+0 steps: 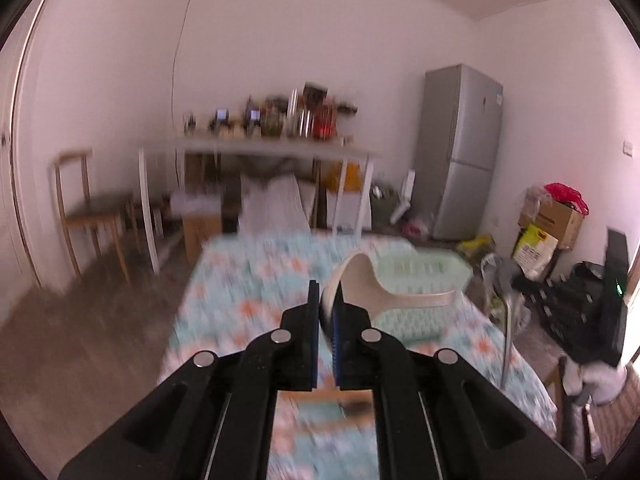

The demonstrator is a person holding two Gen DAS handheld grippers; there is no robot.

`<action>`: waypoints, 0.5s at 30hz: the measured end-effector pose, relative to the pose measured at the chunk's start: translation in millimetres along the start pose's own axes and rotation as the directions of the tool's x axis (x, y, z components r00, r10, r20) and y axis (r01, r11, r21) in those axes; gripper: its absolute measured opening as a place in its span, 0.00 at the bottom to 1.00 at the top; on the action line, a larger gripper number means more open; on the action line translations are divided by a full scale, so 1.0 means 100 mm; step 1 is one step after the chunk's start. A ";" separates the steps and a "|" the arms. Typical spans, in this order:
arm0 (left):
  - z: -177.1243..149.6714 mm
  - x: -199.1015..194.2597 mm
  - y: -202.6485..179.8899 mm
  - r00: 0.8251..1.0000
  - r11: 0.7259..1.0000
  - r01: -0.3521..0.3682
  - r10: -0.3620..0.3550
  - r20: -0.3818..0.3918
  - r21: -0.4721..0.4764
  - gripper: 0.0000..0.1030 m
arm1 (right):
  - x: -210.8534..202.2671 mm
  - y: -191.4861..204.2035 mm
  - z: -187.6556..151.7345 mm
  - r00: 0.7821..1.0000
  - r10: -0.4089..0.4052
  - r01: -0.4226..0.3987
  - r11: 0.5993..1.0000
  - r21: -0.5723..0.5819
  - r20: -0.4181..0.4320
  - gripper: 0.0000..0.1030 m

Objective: Organize utensils
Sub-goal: 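Lower the white spoon into the mint-green holder and open the left gripper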

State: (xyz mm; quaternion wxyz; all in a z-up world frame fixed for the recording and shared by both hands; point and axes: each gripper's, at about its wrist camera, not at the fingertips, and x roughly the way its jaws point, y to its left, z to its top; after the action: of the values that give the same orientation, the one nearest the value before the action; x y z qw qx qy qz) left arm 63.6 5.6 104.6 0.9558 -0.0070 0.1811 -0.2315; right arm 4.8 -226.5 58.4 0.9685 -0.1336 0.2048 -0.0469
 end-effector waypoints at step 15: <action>0.78 1.04 -0.48 0.969 0.881 -0.135 0.213 -0.124 0.454 0.05 | -0.18 -0.27 -0.02 0.995 0.001 -0.011 0.995 0.103 0.100 0.01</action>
State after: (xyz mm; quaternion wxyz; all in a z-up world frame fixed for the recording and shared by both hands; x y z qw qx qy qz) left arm 155.9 -89.1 146.1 0.9302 0.2462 0.2047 -0.1794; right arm -12.9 -250.2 71.1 0.9832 -0.0851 0.1539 -0.0479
